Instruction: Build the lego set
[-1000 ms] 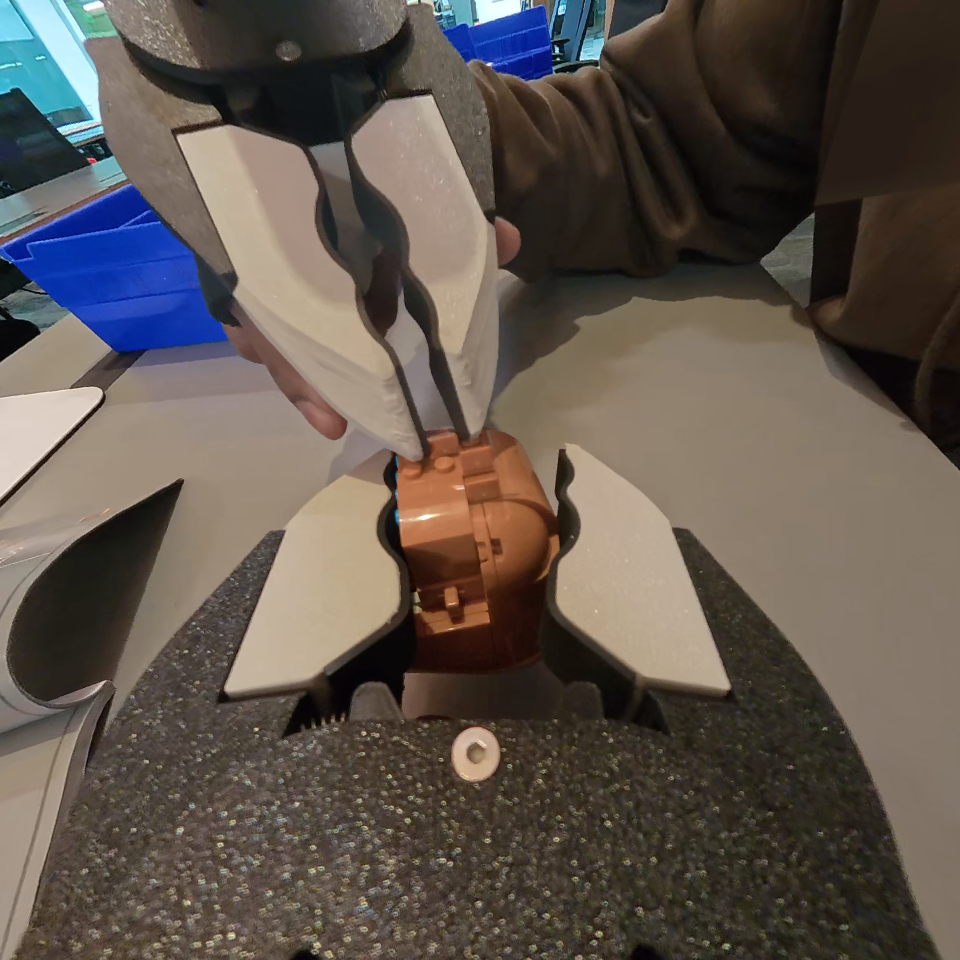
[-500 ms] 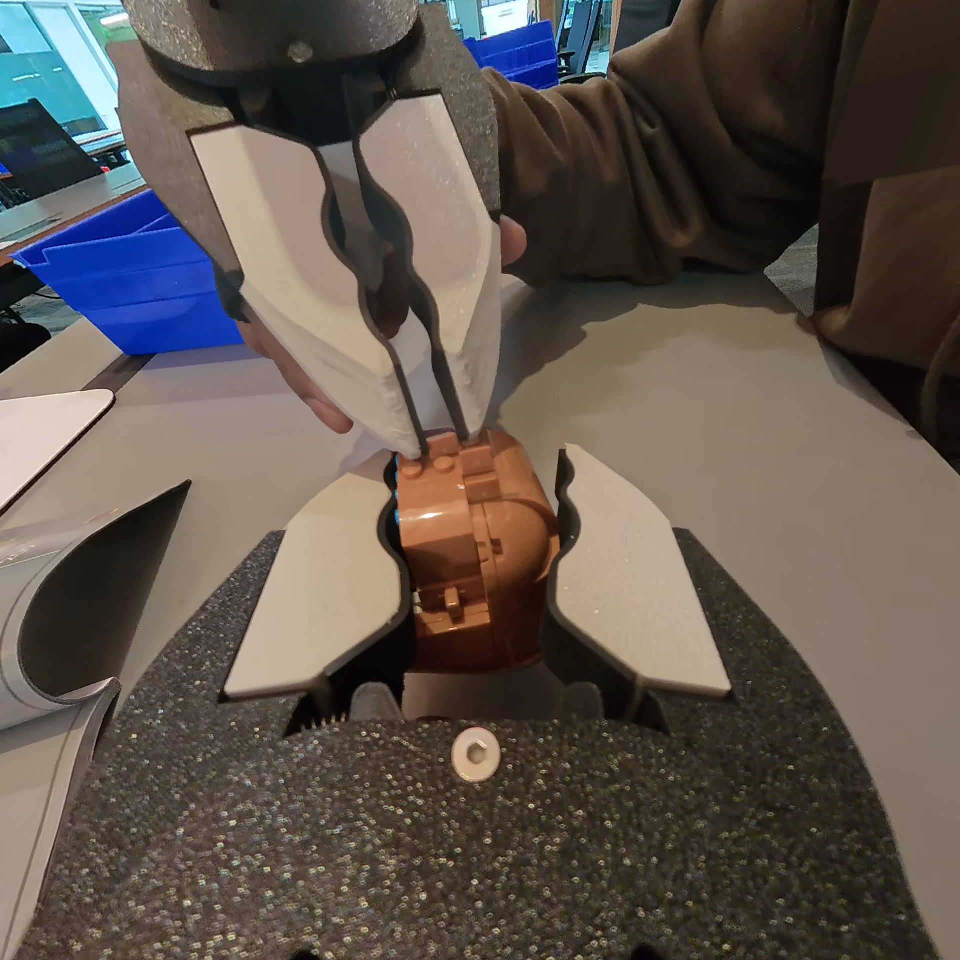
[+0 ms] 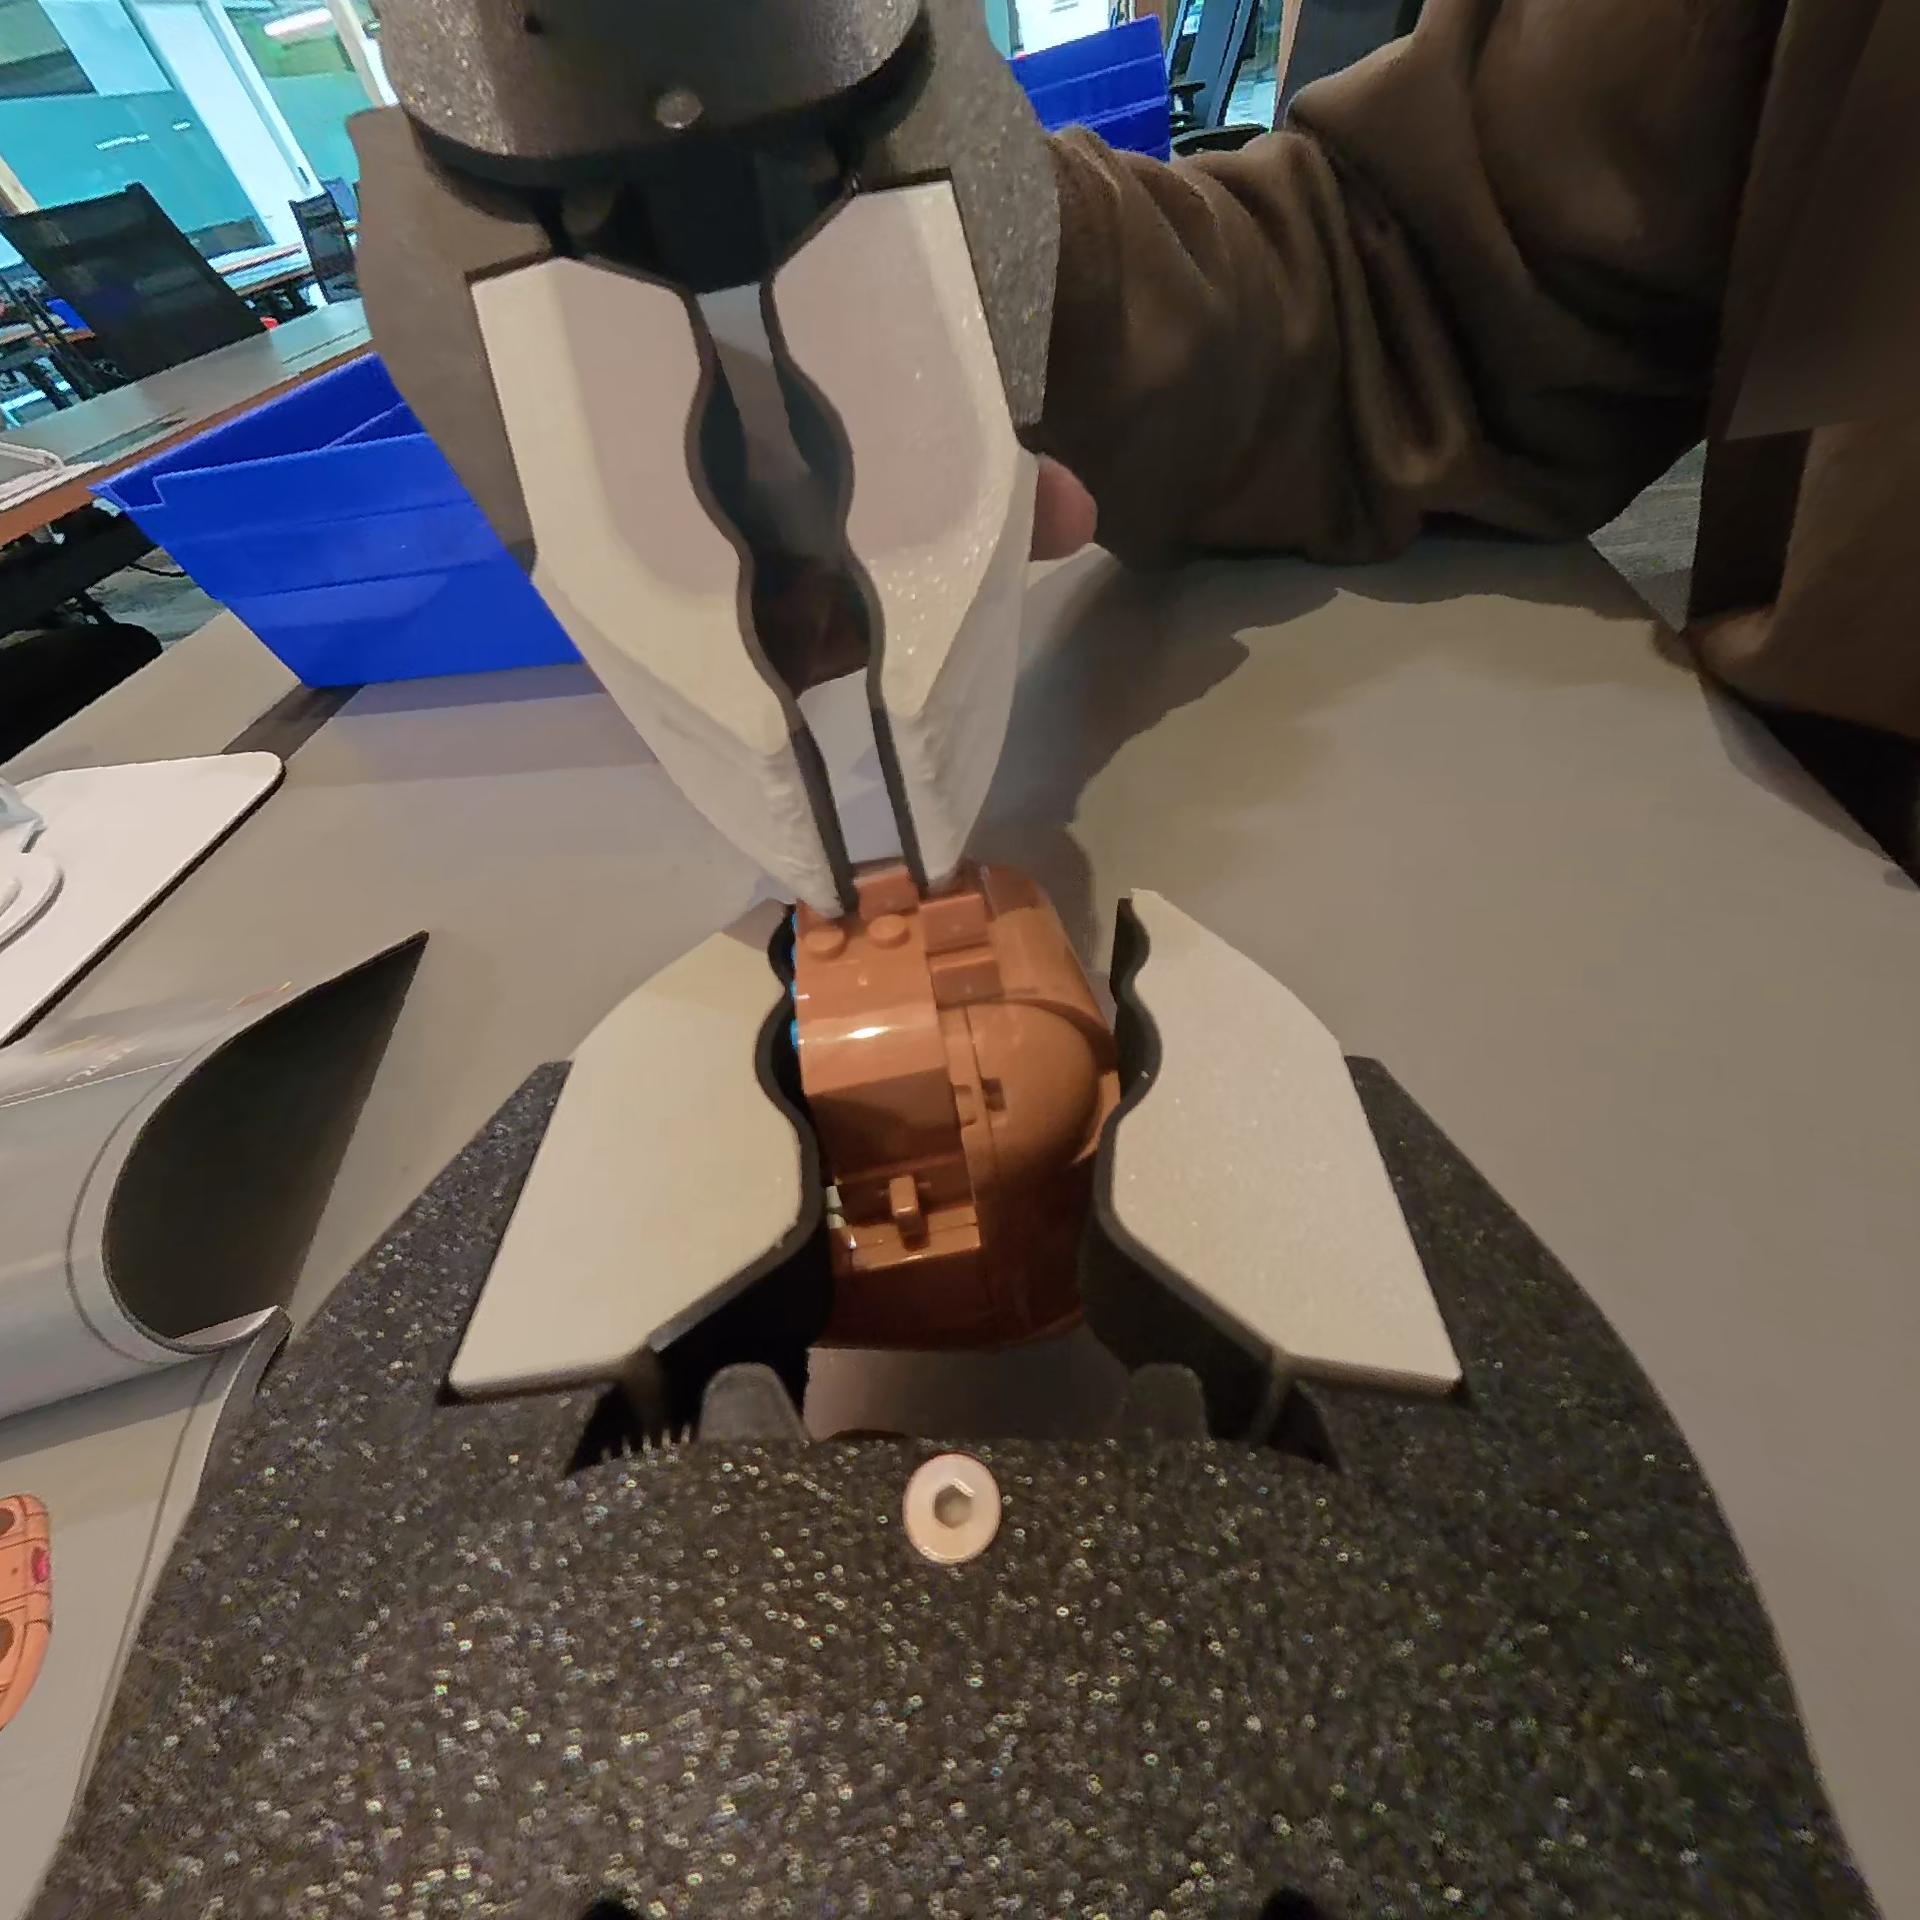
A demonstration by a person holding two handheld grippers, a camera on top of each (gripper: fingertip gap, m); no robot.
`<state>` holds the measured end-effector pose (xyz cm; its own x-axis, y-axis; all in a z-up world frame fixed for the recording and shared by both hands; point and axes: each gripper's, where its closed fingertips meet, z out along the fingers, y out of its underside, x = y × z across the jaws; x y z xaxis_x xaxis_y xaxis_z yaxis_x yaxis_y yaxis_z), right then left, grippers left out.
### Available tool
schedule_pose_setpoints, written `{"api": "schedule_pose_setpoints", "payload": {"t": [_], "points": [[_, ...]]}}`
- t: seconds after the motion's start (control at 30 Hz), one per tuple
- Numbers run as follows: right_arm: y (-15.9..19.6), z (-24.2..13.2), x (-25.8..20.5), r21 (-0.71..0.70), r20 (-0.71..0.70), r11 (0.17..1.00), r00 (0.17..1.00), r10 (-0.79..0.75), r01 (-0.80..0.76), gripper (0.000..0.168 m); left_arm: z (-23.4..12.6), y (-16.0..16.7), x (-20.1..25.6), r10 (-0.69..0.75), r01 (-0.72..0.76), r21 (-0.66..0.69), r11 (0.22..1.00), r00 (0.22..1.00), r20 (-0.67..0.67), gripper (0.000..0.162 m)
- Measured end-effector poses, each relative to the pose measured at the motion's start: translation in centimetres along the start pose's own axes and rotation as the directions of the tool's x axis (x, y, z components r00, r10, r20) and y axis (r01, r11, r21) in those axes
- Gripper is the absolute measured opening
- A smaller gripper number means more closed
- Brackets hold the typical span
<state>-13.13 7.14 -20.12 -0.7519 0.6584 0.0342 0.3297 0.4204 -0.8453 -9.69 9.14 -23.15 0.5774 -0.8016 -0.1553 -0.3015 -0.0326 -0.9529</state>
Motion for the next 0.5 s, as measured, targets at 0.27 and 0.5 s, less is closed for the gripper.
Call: {"api": "schedule_pose_setpoints", "payload": {"t": [0.27, 0.5], "points": [[-0.11, 0.04, 0.36, 0.032, -0.083, 0.998, 0.995, 0.054, -0.051, 0.007, -0.11, 0.02, -0.39, -0.004, 0.004, 0.003, 1.0, 1.0, 0.023, 0.056], [0.01, -0.07, 0.53, 0.069, -0.161, 0.993, 0.982, 0.103, -0.093, 0.007, -0.04, 0.12, -0.48, 0.004, -0.004, -0.004, 1.0, 0.999, 0.034, 0.057]]}}
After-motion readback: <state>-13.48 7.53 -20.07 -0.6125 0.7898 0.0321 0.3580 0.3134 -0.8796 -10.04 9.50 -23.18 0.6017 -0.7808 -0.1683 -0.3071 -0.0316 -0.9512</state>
